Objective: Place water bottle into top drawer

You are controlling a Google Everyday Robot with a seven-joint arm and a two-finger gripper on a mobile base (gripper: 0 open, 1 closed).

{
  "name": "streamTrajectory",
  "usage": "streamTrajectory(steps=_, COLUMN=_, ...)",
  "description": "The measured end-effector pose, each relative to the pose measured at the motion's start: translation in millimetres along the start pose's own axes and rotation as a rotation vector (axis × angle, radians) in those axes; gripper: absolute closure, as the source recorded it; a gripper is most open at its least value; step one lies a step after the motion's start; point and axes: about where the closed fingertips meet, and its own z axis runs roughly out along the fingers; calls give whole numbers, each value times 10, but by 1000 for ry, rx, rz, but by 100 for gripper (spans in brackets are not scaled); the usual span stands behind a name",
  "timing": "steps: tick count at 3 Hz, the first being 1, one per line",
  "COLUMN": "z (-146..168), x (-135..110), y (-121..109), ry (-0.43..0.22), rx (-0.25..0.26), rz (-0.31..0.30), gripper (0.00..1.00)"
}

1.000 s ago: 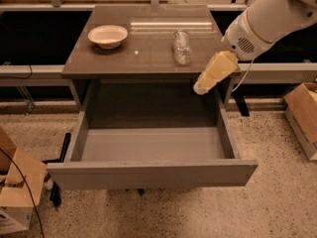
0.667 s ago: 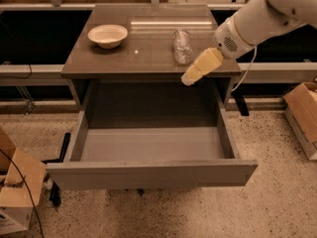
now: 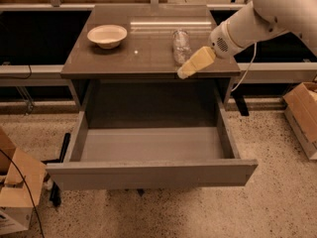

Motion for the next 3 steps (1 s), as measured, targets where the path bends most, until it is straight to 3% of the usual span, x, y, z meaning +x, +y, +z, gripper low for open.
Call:
streamTrajectory(steps=1, z=27, x=30, y=1, ry=-8, rx=-1, rz=24, gripper=0)
streamTrajectory(steps=2, z=178, x=-58, y=-119, ry=-59, rx=38, rz=52, gripper=0)
streamTrajectory(steps=3, z=419, x=-291, y=-378, ry=-121, rx=97, rz=52, gripper=0)
